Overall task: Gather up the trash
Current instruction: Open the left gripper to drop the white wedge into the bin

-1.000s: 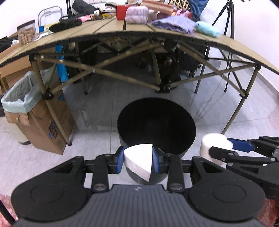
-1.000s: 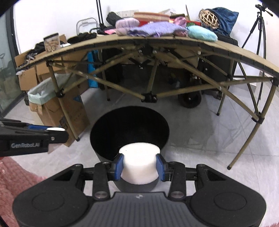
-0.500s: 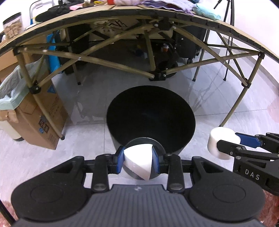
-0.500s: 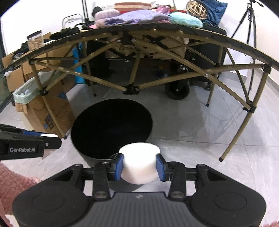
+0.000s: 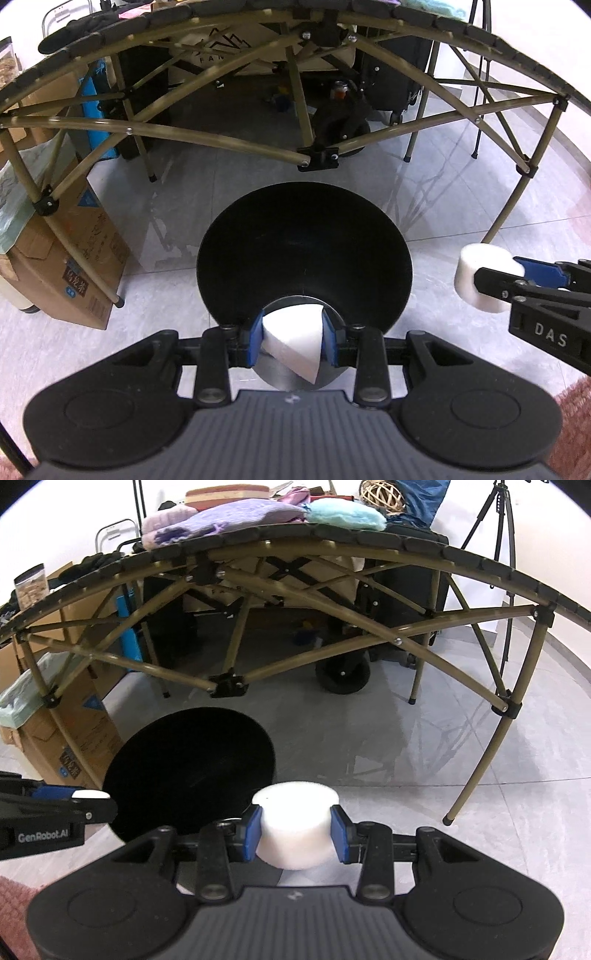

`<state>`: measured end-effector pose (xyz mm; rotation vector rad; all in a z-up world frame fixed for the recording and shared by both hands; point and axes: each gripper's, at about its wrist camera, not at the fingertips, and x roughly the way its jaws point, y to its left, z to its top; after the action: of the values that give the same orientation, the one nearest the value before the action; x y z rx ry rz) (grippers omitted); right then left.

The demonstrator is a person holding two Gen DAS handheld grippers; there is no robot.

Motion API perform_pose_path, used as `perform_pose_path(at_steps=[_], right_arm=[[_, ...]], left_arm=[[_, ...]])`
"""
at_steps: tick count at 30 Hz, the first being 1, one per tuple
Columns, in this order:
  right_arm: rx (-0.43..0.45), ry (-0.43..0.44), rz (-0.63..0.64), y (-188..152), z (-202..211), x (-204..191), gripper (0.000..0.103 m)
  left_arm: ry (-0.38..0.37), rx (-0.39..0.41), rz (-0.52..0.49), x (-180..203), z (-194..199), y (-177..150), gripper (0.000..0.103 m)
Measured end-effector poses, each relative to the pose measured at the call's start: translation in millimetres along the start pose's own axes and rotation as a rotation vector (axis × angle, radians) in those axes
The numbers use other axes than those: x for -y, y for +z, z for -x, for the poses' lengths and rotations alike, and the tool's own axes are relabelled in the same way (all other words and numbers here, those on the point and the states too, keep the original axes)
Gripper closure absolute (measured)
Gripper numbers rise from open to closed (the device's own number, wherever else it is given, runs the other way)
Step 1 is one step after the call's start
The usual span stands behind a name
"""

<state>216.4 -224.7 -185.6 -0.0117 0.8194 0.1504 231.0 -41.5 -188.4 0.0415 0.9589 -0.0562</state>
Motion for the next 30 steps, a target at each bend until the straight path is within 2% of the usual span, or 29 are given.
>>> perform_pose_path(at_steps=[11, 24, 26, 27, 28, 30], right_arm=[[0.031, -0.023, 0.002, 17.6, -12.7, 5.8, 0.065], [0.054, -0.029, -0.011, 36.7, -35.9, 10.5, 0.065], [0.058, -0.024, -0.013, 38.4, -38.4, 9.7, 0.065], [0.059, -0.022, -0.011, 38.4, -39.3, 9.1, 0.065], [0.059, -0.019, -0.008, 38.4, -39.9, 8.3, 0.065], [0.062, -0.015, 0.000, 38.2, -39.8, 7.1, 0.065]], left_arm=[[0.015, -0.009, 0.021, 4.0, -36.4, 26.3, 0.070], [0.041, 0.010, 0.050, 2.4, -57.5, 45.6, 0.069], [0.057, 0.015, 0.047, 3.5, -58.4, 47.4, 0.063], [0.066, 0.020, 0.046, 3.5, -57.9, 48.0, 0.053], [0.076, 0.023, 0.049, 2.9, -57.2, 48.6, 0.035], [0.089, 0.045, 0.058, 1.3, -53.4, 49.0, 0.026]])
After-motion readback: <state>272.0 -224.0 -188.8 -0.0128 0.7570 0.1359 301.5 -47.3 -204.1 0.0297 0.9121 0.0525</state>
